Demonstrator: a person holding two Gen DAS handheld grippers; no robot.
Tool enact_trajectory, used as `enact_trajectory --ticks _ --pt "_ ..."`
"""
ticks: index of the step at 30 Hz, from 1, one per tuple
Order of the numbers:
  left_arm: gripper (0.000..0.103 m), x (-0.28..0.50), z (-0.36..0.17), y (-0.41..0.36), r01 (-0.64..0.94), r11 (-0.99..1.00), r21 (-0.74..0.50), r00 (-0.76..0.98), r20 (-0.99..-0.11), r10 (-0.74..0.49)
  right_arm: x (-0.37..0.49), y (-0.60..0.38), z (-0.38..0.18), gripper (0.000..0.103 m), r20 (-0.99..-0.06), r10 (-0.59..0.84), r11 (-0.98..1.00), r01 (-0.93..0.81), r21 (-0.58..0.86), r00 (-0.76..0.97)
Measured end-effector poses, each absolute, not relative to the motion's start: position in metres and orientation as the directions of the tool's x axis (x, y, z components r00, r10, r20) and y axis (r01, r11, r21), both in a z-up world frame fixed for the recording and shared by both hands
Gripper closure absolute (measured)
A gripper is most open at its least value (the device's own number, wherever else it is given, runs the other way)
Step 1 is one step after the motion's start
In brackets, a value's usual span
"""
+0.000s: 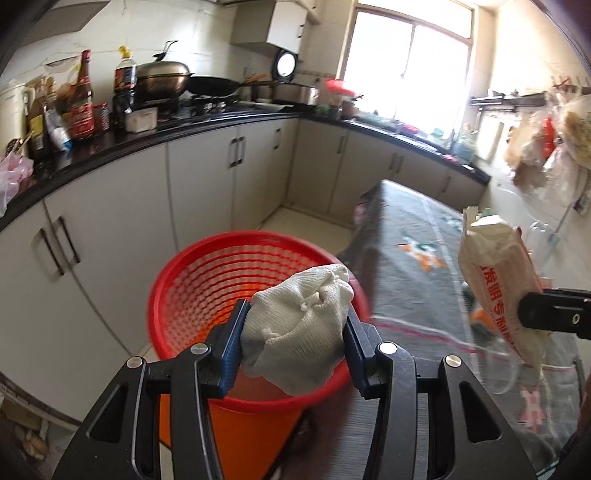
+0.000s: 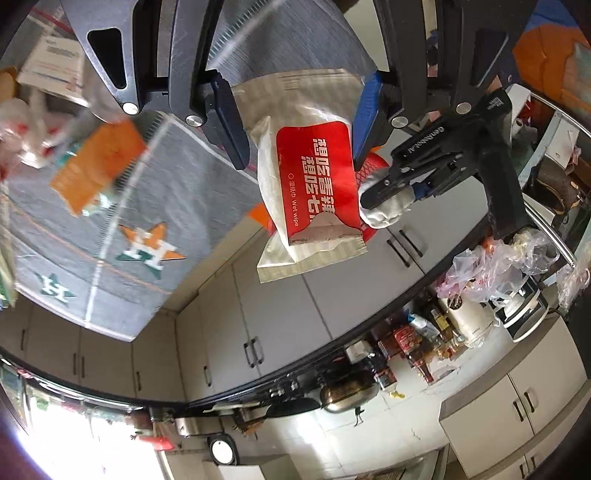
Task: Collect trash
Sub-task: 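Carry the cloth and wet-wipe pack in both grippers over the red basket, then open both grippers to drop the cloth and wet-wipe pack into the basket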
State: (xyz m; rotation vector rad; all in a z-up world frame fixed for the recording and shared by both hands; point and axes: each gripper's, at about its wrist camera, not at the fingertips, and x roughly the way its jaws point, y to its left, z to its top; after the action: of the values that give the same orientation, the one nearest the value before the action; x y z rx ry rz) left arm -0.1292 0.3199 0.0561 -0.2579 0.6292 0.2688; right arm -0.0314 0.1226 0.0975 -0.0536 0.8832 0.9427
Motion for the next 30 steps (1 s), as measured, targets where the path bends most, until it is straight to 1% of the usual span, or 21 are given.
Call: enact_trajectory --ticks 6,13,20,24,26,27,30 --pt "0.056 -0.119 0.04 0.341 -0.375 0.918 -0.13 0.742 -0.636 0.212 -0.01 0.169 0.078 0.043 -0.698 0.675 0.611 -0.712 0.346 0.24" --pt "0.056 -0.11 0.026 0.36 -0.395 0.91 -0.13 0.713 -0.668 0.214 0.01 0.209 0.054 0.043 -0.716 0.678 0.603 -0.685 0.409 0.169" --pt "0.055 -0.103 0.023 0.372 -0.393 0.911 -0.125 0.71 -0.672 0.213 0.021 0.23 0.041 0.042 -0.73 0.66 0.626 -0.668 0.404 0.177" --pt "0.049 -0.1 0.021 0.376 -0.389 0.91 -0.14 0.71 -0.676 0.199 0.028 0.236 0.035 0.04 -0.736 0.656 0.627 -0.663 0.409 0.167" --pt "0.047 -0.1 0.021 0.377 -0.39 0.909 -0.145 0.711 -0.675 0.197 0.029 0.237 0.034 0.036 -0.735 0.657 0.628 -0.659 0.414 0.165" --pt "0.046 -0.1 0.021 0.378 -0.39 0.909 -0.148 0.712 -0.674 0.196 0.03 0.236 0.034 0.036 -0.734 0.659 0.628 -0.656 0.418 0.163" --pt "0.045 -0.1 0.024 0.378 -0.387 0.909 -0.159 0.719 -0.669 0.189 0.031 0.228 0.036 0.036 -0.727 0.665 0.631 -0.648 0.427 0.168"
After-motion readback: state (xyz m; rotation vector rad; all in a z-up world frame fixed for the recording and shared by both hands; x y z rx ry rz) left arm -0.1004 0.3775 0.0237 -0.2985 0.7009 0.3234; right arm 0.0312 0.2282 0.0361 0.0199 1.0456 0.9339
